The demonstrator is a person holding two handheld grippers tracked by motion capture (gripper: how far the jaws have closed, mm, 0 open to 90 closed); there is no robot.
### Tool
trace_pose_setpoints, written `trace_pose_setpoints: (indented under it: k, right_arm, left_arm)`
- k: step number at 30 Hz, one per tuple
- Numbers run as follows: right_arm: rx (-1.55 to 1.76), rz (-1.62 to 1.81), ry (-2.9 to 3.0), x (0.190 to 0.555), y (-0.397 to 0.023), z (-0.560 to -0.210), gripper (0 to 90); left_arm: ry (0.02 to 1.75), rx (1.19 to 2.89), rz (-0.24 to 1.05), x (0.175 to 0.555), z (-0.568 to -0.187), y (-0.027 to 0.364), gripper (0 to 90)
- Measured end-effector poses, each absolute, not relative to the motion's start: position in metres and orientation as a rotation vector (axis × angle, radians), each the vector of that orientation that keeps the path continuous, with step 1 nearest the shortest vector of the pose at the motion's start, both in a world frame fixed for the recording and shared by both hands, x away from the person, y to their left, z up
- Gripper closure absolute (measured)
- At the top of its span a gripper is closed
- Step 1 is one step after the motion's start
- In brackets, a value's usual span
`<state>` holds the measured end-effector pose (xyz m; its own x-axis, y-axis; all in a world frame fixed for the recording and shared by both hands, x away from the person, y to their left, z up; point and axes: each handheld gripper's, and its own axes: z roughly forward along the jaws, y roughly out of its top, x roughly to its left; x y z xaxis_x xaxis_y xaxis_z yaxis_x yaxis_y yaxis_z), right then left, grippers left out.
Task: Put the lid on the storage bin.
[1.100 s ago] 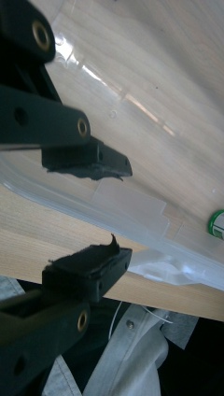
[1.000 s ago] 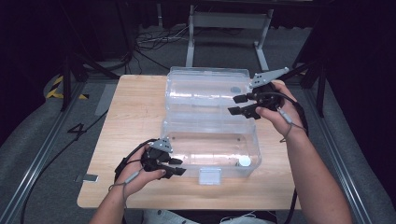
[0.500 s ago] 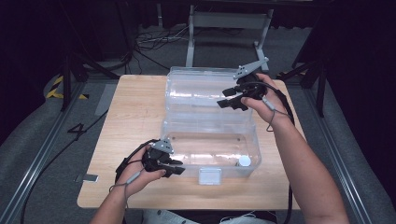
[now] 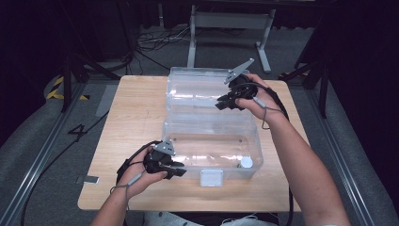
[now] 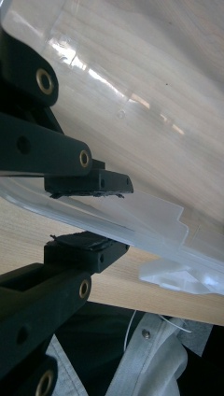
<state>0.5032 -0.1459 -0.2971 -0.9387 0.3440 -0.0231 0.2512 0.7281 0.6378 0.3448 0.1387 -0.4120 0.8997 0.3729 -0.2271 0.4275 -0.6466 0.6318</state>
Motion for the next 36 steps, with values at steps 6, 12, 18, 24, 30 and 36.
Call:
trace_pose_setpoints:
  k: [6,12,18,24,30,36]
  right_arm:
    - [0.458,0.999,2.785,0.501,-0.147,-0.297,78.1]
    - [0.441,1.001,2.767,0.496,-0.149,-0.297,78.2]
    - [0.424,0.999,2.751,0.49,-0.148,-0.297,78.2]
    - [0.402,0.996,2.741,0.483,-0.147,-0.295,78.1]
    - [0.382,0.995,2.743,0.477,-0.148,-0.293,78.1]
    - [0.366,0.991,2.737,0.469,-0.148,-0.291,78.1]
  left_arm:
    - [0.574,2.348,-0.096,0.345,-0.412,0.138,72.2]
    - [0.577,2.355,-0.093,0.345,-0.411,0.138,72.2]
    - [0.577,2.357,-0.094,0.344,-0.411,0.138,72.2]
    - [0.575,2.36,-0.092,0.344,-0.411,0.138,72.2]
    - [0.571,2.365,-0.087,0.344,-0.411,0.137,72.4]
    - [0.568,2.369,-0.082,0.344,-0.411,0.137,72.4]
